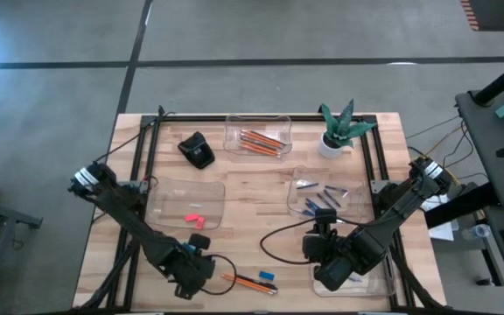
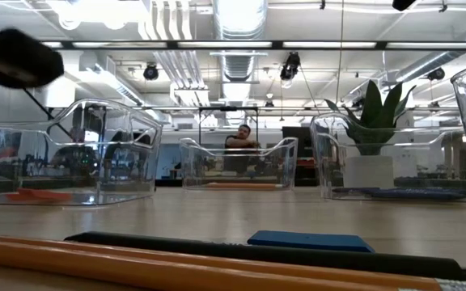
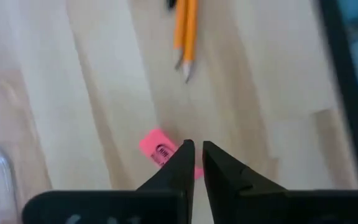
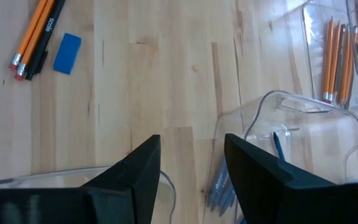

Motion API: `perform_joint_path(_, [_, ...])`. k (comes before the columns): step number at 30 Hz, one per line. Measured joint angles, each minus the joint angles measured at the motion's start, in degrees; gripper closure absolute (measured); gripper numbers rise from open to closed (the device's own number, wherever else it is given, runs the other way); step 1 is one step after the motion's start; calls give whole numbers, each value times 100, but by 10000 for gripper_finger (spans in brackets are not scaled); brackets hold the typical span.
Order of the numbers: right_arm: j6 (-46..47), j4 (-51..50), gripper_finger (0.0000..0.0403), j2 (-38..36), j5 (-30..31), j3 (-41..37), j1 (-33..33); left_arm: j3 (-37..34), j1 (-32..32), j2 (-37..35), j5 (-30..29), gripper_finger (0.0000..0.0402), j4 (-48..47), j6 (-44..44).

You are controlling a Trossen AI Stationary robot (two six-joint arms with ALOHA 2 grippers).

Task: Sort crayons/erasers/pens/pencils in bins
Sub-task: Put the pink eraser into the middle left transparent bin

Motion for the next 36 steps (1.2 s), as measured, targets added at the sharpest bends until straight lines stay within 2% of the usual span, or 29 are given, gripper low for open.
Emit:
perform_joint_path(5, [0,3,232,0,0,0,0,95,-6,-518,-440,401,41,274])
perform_joint_path(19, [0,26,232,0,1,0,0,140,34,-2123,-1975,401,-104,975])
perform_joint_path(23, [2,27,232,0,0,0,0,131,86,-2532,-2420,400,-644,979])
perform_joint_path(26, [0,25,232,0,0,0,0,56,182,-2750,-2632,400,-1364,592])
perform_joint_path(31, [0,27,232,0,0,0,0,-121,456,-2813,-2652,400,-2382,-311])
perform_joint_path(36, [1,27,232,0,0,0,-2,-389,516,-2729,-1808,400,-1272,-369])
